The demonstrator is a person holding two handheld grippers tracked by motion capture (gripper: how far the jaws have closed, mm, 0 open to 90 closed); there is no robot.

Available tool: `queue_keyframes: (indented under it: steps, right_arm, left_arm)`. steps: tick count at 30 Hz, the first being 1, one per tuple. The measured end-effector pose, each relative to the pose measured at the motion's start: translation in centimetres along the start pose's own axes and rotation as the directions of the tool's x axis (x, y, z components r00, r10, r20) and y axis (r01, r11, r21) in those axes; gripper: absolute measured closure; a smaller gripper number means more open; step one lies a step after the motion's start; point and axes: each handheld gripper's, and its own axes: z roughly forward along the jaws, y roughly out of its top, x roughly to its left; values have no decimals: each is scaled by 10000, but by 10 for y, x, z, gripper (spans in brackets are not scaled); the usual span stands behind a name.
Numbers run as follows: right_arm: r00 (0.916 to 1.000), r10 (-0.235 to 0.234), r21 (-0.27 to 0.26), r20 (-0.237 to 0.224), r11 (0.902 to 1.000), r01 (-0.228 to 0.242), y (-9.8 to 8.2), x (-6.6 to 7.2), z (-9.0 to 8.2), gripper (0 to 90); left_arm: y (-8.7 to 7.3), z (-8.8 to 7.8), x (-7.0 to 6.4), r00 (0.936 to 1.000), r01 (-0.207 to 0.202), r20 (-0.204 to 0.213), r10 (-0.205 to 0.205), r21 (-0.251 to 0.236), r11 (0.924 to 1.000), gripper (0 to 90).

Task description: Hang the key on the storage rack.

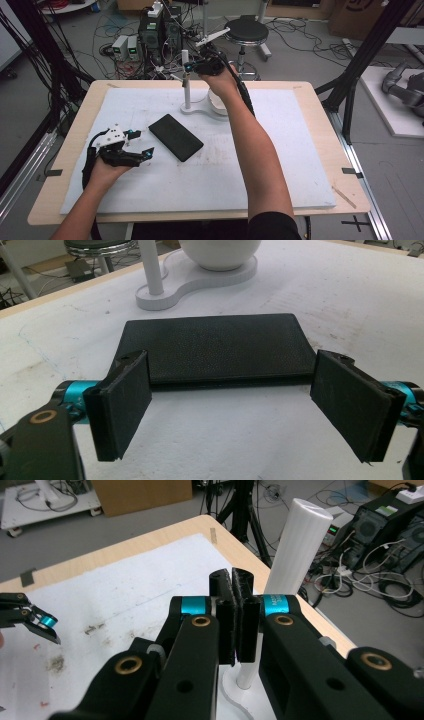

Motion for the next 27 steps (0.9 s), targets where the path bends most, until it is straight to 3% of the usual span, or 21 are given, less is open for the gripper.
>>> queue_keyframes:
  steps: [5,8,11,15,25,27]
  right_arm:
    - [9995,234,-29,203,9997,-233,-2,-1,4,878]
    - [9975,626,-403,329,9973,-613,-2,-2,1,742]
    - [9978,529,-554,401,9972,-506,-3,-2,-10,719]
    - [9957,339,-698,861,9972,-279,-11,1,-32,615]
    - [9929,466,-588,1094,9975,-404,-79,16,-93,470]
    - [9928,602,-835,1035,9952,-516,-97,20,-106,451]
  left_arm:
    - [0,0,0,10000,2,6,-2,3,10000,167]
    - [0,0,0,10000,-7,12,7,3,10000,167]
    - [0,0,0,10000,-6,32,6,8,10000,167]
    - [0,0,0,10000,-52,63,52,-5,10000,167]
    - [1,0,-3,9999,-115,53,114,122,9999,167]
    - [1,0,-3,9999,-84,86,83,113,9999,167]
